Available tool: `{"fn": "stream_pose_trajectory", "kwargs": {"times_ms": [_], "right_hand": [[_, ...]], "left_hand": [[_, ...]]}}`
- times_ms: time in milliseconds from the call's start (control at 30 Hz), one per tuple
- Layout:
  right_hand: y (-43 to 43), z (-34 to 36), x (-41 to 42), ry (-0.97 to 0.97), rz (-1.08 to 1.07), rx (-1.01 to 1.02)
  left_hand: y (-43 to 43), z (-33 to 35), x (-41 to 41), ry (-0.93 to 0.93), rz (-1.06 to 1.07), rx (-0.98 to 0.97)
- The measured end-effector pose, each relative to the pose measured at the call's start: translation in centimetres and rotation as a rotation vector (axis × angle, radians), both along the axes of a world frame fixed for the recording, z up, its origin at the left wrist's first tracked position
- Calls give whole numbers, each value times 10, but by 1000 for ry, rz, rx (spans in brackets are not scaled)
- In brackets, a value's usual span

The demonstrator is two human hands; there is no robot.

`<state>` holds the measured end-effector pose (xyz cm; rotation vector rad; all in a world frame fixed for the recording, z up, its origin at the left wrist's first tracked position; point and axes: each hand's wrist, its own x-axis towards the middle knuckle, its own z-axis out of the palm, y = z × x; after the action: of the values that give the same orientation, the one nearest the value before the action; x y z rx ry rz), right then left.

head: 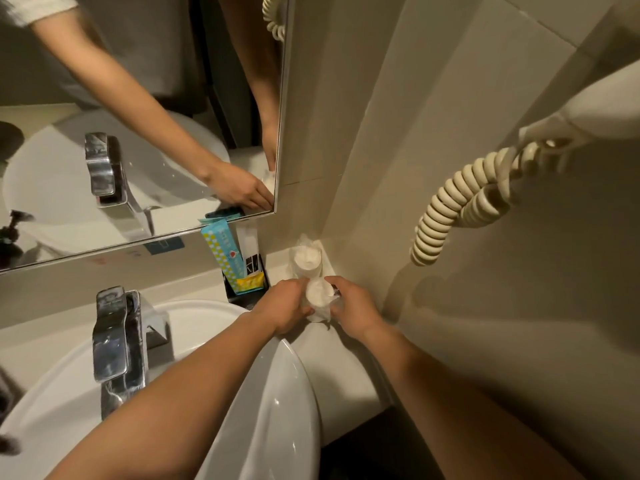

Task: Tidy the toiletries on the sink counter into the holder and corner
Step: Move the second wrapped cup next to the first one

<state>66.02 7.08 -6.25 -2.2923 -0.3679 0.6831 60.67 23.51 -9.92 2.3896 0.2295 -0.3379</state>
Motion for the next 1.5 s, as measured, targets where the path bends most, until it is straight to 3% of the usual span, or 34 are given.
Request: {"fn": "stream_pose_trajectory", "kwargs": {"times_ms": [500,800,933,1167,1500], "right_hand": [[-2,-10,7,-27,24,-99],[-17,14,-9,-104,98,-220],[-30,34,-31,-198,143,-236],[-56,61,-102,-524,382,-373],[-45,63,-205,-647,697,-389]], "left_hand": [[-1,-6,0,-4,35,-15],[0,21,-35,-34,120,90],[-15,46,-71,-63,180,156],[-49,72,-166,-138,204,519],[-64,88,-314,-83,444,636]]}}
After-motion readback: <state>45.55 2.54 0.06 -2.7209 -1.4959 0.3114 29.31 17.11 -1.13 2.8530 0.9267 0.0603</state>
